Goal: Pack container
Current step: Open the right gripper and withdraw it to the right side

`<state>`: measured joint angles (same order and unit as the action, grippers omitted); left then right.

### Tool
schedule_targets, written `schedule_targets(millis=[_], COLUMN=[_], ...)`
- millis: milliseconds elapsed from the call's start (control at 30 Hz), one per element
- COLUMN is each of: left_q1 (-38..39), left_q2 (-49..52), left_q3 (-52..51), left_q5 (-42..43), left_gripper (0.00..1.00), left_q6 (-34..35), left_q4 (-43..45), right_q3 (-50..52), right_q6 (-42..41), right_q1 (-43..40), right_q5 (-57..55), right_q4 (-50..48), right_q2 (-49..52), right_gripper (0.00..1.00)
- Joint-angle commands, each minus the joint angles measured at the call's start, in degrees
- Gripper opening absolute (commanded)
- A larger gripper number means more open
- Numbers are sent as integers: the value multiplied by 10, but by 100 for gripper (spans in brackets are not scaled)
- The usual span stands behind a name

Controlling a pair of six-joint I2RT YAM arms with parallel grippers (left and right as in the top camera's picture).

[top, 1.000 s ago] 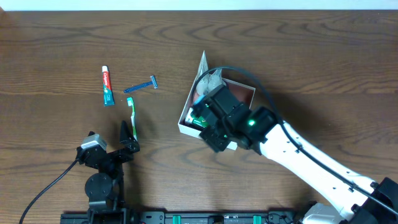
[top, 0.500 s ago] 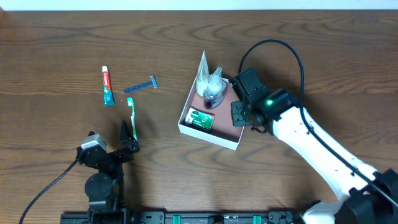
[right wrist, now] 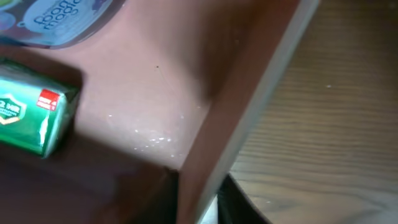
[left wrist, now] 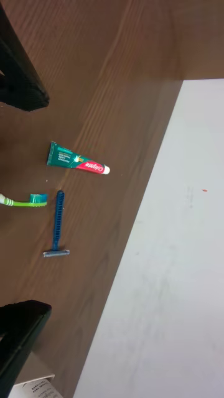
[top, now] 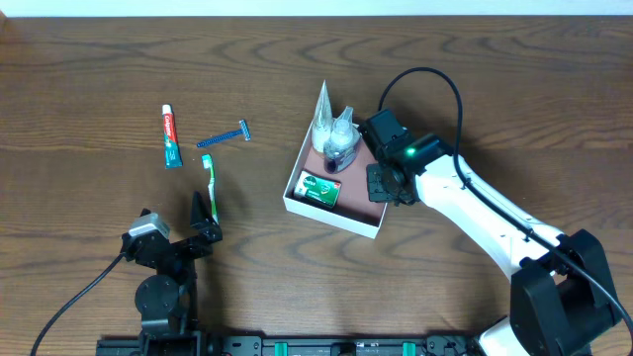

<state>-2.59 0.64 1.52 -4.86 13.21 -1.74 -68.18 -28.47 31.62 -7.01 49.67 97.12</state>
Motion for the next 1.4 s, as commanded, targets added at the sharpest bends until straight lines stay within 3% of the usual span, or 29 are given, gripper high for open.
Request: schedule_targets(millis=[0,133,567,633,700,767,1133,1300,1367], left_q1=[-3,-3,-3,-3,-3,-3,-3,-3,-3], left_q2=[0,0,0,0,0,0,0,0,0], left_q3=[-13,-13,-13,-13,-13,-13,-13,-13,-13], left_q5=[-7,-7,-7,-7,-7,-7,-7,-7,-7], left_gripper=[98,98,98,98,98,98,98,98,98], left_q6=[-9,-9,-9,-9,-9,-9,-9,-9,-9], left_q4=[-20,-20,-20,-20,-20,-20,-20,-20,-20], right_q3=[2,2,2,2,2,2,-55,-71,-71], right_q6=[-8,-4,103,113,115,120,129,129,126], right_q1=[-7,-12,-17,-20,-21,-22,-40,-92,-127], right_q5=[-8,-40,-52,-52,-52,-50,-17,-18,-18], right_q4=[-9,-12,-65,-69,-69,-69,-44,-50,-57], right_q2=[3,3,3,3,3,3,-55,-129,-151], right_gripper=[5,1,6,20,48,63,70,82,92])
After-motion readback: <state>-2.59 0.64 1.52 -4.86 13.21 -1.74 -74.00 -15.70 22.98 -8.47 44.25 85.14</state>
